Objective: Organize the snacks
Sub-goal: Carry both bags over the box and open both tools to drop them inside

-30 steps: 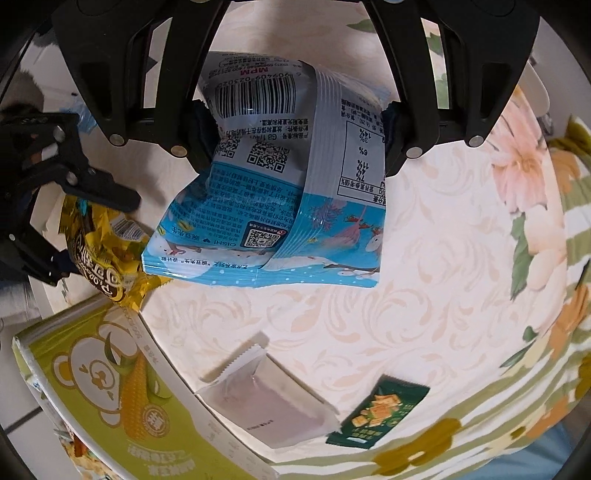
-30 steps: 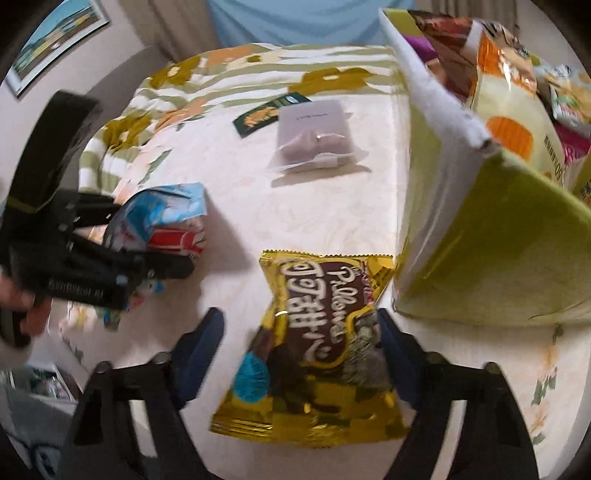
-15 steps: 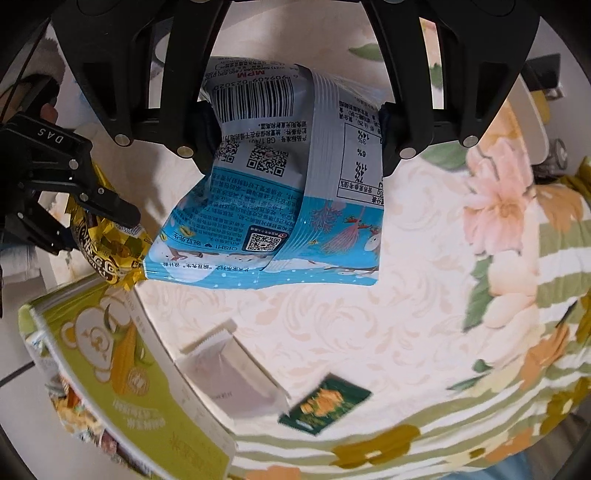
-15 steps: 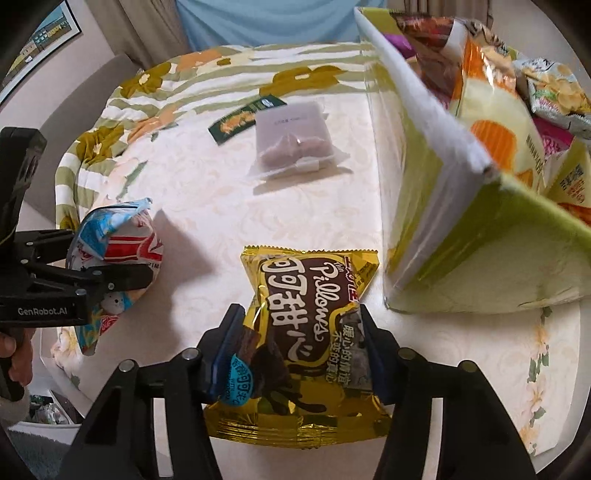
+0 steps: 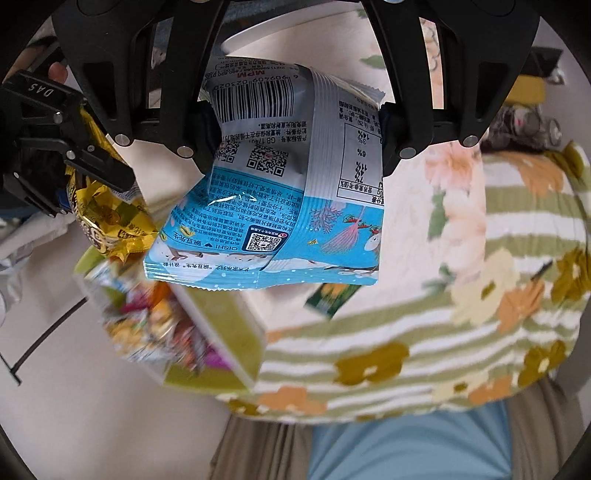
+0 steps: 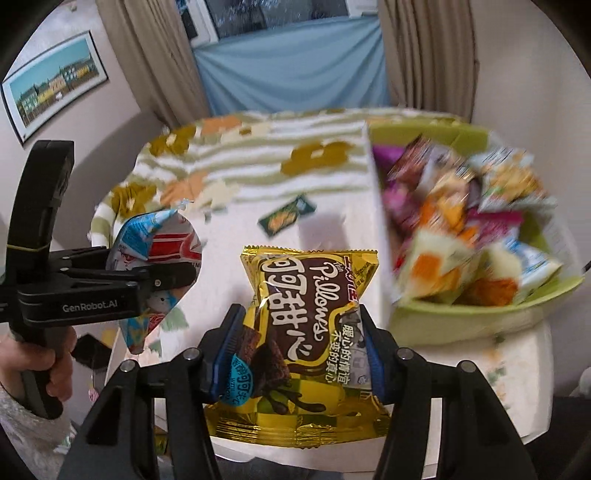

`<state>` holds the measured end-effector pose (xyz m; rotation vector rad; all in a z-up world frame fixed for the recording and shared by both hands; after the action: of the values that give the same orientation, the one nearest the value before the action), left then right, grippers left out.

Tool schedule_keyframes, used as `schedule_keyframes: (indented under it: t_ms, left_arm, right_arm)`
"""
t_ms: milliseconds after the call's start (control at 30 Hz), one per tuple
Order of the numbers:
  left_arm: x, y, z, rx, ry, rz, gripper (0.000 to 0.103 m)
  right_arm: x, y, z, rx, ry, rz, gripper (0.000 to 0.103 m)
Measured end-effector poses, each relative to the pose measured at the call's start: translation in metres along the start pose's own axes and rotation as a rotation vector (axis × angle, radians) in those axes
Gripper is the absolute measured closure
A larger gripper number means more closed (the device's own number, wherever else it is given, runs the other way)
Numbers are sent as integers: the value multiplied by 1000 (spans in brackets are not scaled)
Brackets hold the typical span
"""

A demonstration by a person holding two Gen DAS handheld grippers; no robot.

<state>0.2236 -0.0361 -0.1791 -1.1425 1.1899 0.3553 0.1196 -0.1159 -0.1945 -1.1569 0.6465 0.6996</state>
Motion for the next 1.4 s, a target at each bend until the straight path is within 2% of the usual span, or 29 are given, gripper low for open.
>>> schedule_keyframes:
  t_ms: [167, 300, 533, 567, 600, 633, 700, 733, 1000, 1333, 1367, 1400]
  left_arm:
    - [-15, -44, -40, 8, 25, -76, 45]
    - [-13, -83, -92, 26, 45, -115, 45]
    - [35, -136, -163, 31, 51, -90, 45]
    - [45, -142, -172, 21, 50, -83, 44]
    - [53, -146, -178, 15, 50, -79, 38]
    - [60, -149, -182, 11, 43, -74, 24]
    - [72, -149, -186, -8, 9, -67, 3]
    - [74, -147, -186, -20, 4, -71, 2]
    - [60, -117, -168, -145, -37, -78, 1]
    - [35, -101, -152, -198, -125, -104, 1]
    - [34, -100, -151, -203, -129, -106, 1]
    - [32, -98, -150, -210, -138, -107, 1]
  right_arm:
    - [-41, -34, -36, 42, 25, -87, 49]
    - [-66, -60, -81, 53, 54, -126, 49]
    - [-84, -95, -155, 69, 77, -163, 49]
    - [-86, -97, -160, 69, 77, -164, 49]
    - [-87, -100, -171, 68, 76, -163, 49]
    - [-88, -103, -176, 67, 75, -164, 49]
    - [-86, -107, -187, 63, 69, -157, 49]
    - [-85, -108, -192, 62, 65, -155, 49]
    - [-67, -116, -212, 37, 6, -107, 49]
    - [-35, -142, -204, -2, -92, -51, 48]
    - [-32, -142, -204, -6, -96, -43, 44]
    - [-29, -143, -203, -14, -95, -36, 32]
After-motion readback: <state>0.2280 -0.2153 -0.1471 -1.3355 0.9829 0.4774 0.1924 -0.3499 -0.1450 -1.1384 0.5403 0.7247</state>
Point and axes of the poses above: each gripper's, at about its wrist camera, not at the fingertips, and x roughly the way its jaws point, z to its left, y to its underside, the point moved 5 cm from there along x, roughly the way its jaws point, and after that the axes turned 9 degrees about x, right-handed, at the moved point
